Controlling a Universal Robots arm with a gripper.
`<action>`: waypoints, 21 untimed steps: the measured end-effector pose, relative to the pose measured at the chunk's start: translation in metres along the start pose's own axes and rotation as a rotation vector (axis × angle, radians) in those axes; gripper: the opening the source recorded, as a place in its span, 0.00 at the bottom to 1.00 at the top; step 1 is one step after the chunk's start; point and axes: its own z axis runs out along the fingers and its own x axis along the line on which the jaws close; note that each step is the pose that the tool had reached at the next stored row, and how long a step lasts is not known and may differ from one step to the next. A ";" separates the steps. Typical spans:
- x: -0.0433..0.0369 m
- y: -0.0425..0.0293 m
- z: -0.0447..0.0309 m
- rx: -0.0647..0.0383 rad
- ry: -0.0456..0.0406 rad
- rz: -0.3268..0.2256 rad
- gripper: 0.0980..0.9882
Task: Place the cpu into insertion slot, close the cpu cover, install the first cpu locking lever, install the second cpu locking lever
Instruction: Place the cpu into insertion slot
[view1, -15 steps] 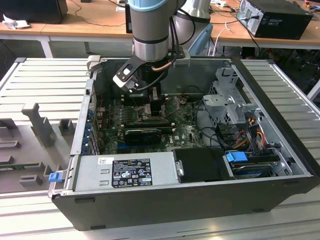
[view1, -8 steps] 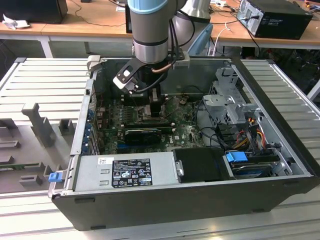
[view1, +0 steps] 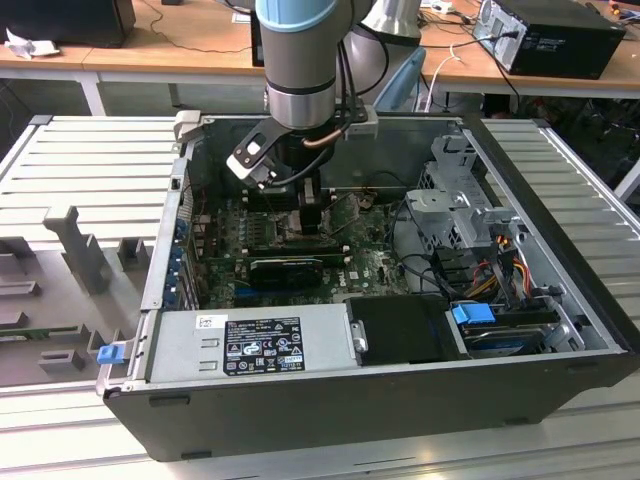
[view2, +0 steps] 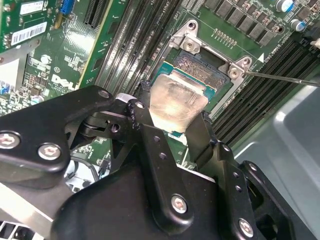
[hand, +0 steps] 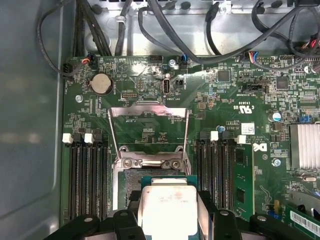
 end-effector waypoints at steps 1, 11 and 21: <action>0.0000 0.0000 0.0001 0.000 -0.0002 0.002 0.48; 0.0052 -0.0005 0.0045 0.000 -0.0001 0.003 0.48; 0.0086 -0.0047 0.0187 0.003 0.0026 -0.006 0.48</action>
